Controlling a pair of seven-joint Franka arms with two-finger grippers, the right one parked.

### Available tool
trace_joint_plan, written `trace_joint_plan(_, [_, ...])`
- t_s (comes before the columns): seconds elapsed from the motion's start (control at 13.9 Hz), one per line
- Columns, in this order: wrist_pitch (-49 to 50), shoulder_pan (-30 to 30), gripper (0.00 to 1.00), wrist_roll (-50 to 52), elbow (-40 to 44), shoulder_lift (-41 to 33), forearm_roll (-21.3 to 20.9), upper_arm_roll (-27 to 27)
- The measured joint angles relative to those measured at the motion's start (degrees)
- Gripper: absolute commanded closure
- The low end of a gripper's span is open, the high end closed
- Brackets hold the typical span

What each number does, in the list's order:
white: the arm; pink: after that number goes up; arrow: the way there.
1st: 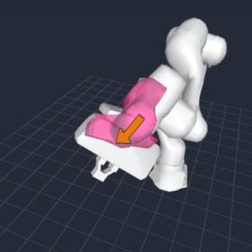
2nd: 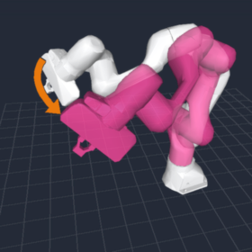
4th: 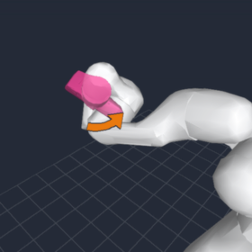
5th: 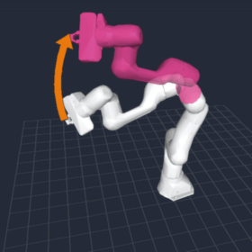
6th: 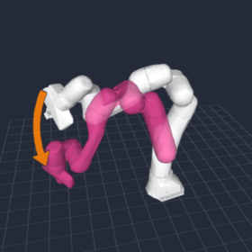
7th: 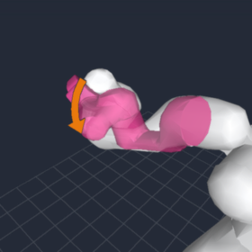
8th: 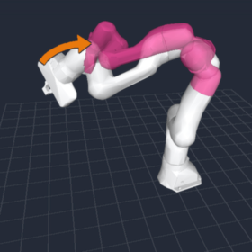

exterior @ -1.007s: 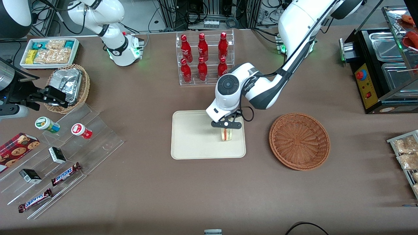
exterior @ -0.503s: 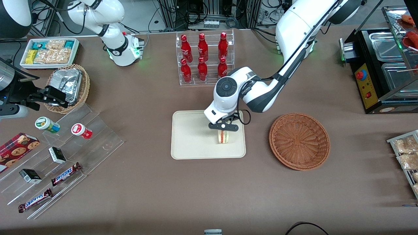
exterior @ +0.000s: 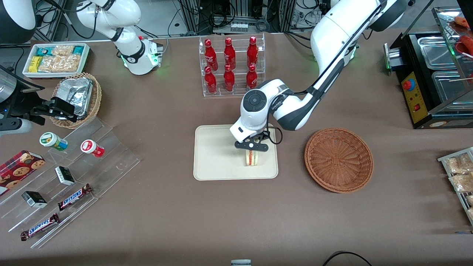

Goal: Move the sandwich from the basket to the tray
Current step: 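Lower the sandwich onto the tray and open the left gripper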

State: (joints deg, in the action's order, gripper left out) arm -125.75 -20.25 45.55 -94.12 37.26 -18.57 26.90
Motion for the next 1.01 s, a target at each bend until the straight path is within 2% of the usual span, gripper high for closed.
trace_joint_plan(0.22, [-0.59,0.0,1.0,0.38,0.02,0.78,-1.38,0.0])
trace_joint_plan(0.36, [-0.87,0.01,0.78,1.44,0.08,1.29,-2.07,-0.02])
trace_joint_plan(0.43, [-1.15,0.01,0.61,1.64,0.1,1.41,-2.15,-0.06])
trace_joint_plan(0.5, [-1.48,0.02,0.28,1.79,0.1,1.49,-2.21,-0.07])
trace_joint_plan(0.58, [-1.64,0.02,0.0,1.88,0.13,1.52,-2.24,-0.08])
trace_joint_plan(1.01, [-1.67,0.12,0.0,2.33,0.46,1.53,-2.46,-0.08])
